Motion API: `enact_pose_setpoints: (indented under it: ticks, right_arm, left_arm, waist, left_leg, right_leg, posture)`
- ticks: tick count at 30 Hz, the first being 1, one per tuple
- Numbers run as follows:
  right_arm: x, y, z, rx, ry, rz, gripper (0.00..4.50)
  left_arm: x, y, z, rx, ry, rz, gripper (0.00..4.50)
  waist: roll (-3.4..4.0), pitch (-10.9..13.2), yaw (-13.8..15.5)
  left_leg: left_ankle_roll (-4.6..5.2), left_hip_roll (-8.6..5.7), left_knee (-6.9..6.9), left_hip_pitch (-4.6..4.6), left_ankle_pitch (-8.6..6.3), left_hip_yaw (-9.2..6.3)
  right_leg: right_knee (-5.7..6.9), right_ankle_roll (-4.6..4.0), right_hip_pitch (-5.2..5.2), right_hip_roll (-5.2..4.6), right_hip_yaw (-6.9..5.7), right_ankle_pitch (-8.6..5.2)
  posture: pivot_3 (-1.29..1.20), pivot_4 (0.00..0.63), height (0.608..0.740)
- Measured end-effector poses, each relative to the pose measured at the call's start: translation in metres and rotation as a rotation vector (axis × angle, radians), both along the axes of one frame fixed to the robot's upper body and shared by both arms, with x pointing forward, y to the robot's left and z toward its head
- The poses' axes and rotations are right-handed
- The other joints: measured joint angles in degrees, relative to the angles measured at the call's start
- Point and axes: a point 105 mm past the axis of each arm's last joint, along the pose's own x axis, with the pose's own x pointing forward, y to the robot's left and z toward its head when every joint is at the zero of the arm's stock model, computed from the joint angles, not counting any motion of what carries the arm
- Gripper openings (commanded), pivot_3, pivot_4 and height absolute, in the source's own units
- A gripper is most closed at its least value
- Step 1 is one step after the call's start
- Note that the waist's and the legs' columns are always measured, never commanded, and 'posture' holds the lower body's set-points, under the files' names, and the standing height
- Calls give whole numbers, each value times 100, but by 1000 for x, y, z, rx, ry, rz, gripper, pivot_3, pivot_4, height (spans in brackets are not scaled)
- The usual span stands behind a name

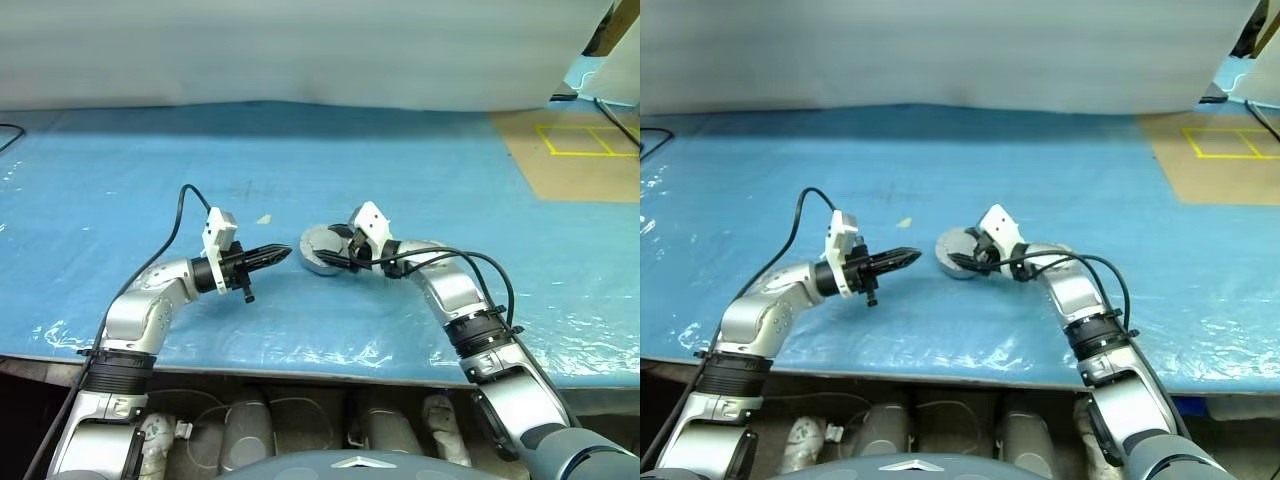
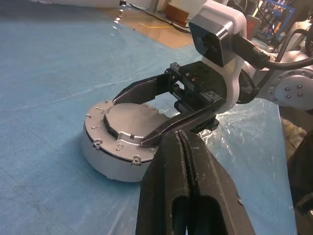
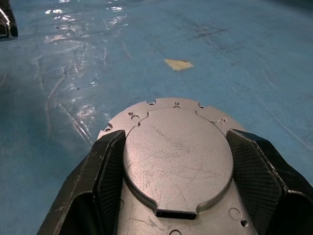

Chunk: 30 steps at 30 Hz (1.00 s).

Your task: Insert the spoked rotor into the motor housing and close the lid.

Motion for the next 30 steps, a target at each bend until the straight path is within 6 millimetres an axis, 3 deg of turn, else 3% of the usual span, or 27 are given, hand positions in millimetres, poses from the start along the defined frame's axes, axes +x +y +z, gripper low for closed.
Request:
enact_pose_setpoints:
  ticks: [8,12,17,21,30]
  right_arm:
    - [3,0,-6,-51,3,-27,2924]
    - [3,-4,-6,-61,3,-31,2924]
    - [1,-7,-6,-57,1,-31,2924]
    - [-2,-6,-5,-49,-5,-26,2924]
    - [-11,-16,-2,-31,-21,-49,2924]
  left_arm:
    - [1,-1,1,-3,-1,-2,0]
    - [12,-6,3,3,-29,18,0]
    - [38,-8,-26,168,-3,135,0]
    - [41,-10,-49,257,10,132,0]
    - [51,-33,-34,188,-57,108,0]
  waist:
    - [-12,-9,3]
    - [-9,-13,16]
    - [-20,-20,17]
    - [-29,-26,18]
    - [-29,-37,92]
  left_leg:
    - [0,-6,-20,57,-2,-7]
    - [1,-11,-99,70,-2,-11]
    - [1,-19,-96,70,-2,-11]
    - [1,-17,-97,63,-1,-10]
    - [1,-19,-101,7,-1,6]
  right_leg:
    - [-45,6,50,-3,2,-3]
    - [-176,7,84,-3,-9,-4]
    - [-189,12,90,-40,-4,-1]
    - [-188,18,78,-43,-5,3]
    - [-152,24,41,-43,-7,15]
  posture:
    - [0,150,740]
    - [0,150,740]
    - [0,150,740]
    - [0,150,740]
    - [0,150,740]
